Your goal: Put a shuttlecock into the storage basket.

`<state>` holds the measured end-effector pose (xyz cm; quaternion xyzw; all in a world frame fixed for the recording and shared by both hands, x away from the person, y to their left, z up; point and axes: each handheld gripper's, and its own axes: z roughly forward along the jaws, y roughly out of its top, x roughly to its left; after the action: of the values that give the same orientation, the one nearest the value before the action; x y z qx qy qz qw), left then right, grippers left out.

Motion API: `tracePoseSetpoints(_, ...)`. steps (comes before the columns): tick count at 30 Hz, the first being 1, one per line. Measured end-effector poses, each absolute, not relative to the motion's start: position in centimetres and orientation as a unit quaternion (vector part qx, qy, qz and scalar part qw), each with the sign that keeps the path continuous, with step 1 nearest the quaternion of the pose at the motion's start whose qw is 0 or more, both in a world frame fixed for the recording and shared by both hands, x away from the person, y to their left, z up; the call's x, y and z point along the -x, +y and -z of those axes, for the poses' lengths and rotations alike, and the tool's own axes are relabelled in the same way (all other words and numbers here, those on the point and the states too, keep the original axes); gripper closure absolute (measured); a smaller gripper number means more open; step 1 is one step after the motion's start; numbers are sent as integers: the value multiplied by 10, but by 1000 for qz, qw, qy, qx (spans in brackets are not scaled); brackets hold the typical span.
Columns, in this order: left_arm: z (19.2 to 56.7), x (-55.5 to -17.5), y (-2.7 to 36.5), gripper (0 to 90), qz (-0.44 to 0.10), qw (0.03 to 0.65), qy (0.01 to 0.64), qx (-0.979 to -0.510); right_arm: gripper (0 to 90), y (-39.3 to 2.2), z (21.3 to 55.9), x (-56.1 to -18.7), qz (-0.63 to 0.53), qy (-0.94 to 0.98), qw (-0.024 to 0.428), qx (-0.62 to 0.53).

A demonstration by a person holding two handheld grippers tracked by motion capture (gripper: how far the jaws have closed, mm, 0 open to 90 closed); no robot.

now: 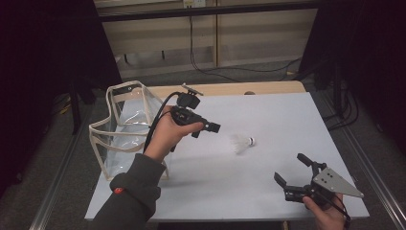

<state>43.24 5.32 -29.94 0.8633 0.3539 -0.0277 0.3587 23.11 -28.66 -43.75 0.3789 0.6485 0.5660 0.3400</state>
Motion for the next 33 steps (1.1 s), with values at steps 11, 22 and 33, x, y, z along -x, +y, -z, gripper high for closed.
tracePoseSetpoints(11,314,-431,43,128,29,354,349,-867,18,-287,438,-232,-568,647,341,-378)
tracePoseSetpoints(22,323,-429,34,124,28,360,344,-867,18,-287,438,-232,-567,647,340,-380)
tracePoseSetpoints(33,334,-427,23,124,35,359,337,-870,18,-287,438,-232,-567,648,339,-379)
